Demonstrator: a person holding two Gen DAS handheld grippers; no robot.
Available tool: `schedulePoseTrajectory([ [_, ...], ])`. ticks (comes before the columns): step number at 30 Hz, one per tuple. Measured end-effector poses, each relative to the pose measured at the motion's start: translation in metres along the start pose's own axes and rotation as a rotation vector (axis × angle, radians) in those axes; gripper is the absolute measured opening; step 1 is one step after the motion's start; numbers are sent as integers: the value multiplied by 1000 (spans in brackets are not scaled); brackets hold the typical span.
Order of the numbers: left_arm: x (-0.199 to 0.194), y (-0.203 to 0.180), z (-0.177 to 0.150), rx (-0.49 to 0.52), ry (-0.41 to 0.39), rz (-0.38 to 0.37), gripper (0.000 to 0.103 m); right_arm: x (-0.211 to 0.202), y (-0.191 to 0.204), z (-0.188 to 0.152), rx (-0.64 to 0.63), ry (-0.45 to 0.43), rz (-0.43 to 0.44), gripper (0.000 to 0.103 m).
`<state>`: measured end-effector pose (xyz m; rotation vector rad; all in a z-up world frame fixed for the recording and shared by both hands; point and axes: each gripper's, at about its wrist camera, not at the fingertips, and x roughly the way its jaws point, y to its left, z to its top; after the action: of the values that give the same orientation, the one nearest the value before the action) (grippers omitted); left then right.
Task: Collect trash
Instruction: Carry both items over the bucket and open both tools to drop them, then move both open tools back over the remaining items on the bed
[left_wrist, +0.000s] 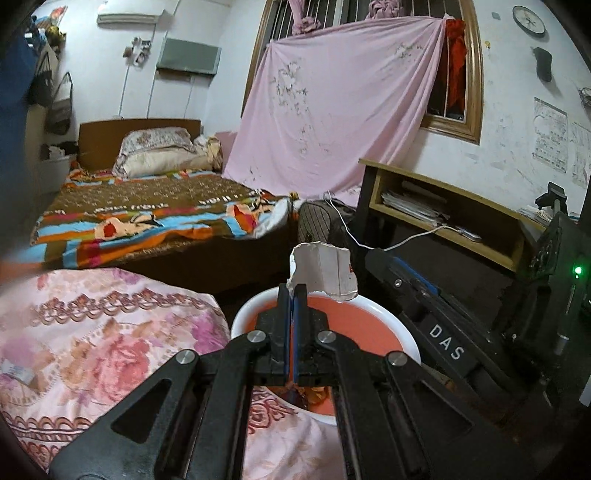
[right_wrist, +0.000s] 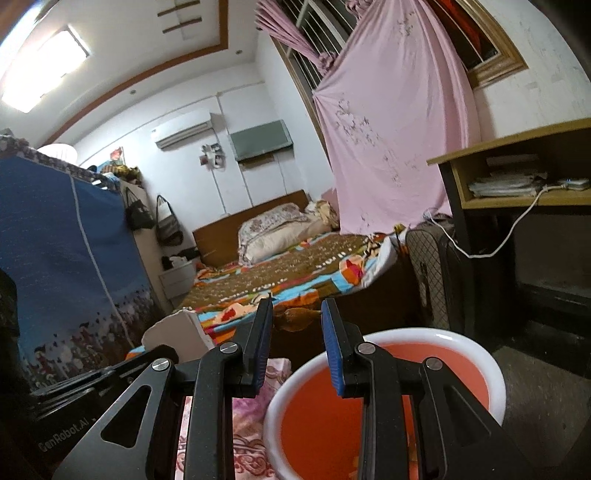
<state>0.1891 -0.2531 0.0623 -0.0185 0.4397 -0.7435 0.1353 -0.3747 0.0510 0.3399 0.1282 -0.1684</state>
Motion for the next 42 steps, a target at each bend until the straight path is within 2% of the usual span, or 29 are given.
schedulePoseTrajectory([
  [3, 6, -1, 0, -14, 21, -21, 0, 5, -5, -1, 11, 28, -16, 25],
  [7, 14, -4, 0, -23, 46, -30, 0, 8, -9, -4, 29, 57, -42, 37],
  [11, 17, -2, -2, -40, 58, -31, 0, 10, -16, -4, 51, 63, -58, 41],
  [19, 11, 9, -2, -84, 50, -7, 10, 11, -21, -5, 66, 67, -63, 46],
  [21, 9, 12, 0, -91, 41, 4, 20, 11, -20, -5, 64, 63, -58, 48],
  [27, -6, 27, 4, -119, -13, 76, 39, 9, -13, -3, 47, 35, -36, 53],
  [31, -16, 38, 5, -122, -44, 133, 50, 8, -6, -2, 29, 12, -21, 66],
  [36, -30, 52, 3, -132, -81, 203, 64, 5, 2, 0, 15, -24, 3, 74],
  [40, -42, 64, 1, -146, -113, 260, 74, 3, 9, 0, 5, -55, 28, 84],
  [42, -46, 68, 0, -151, -127, 287, 88, 1, 14, -1, -2, -73, 41, 92],
])
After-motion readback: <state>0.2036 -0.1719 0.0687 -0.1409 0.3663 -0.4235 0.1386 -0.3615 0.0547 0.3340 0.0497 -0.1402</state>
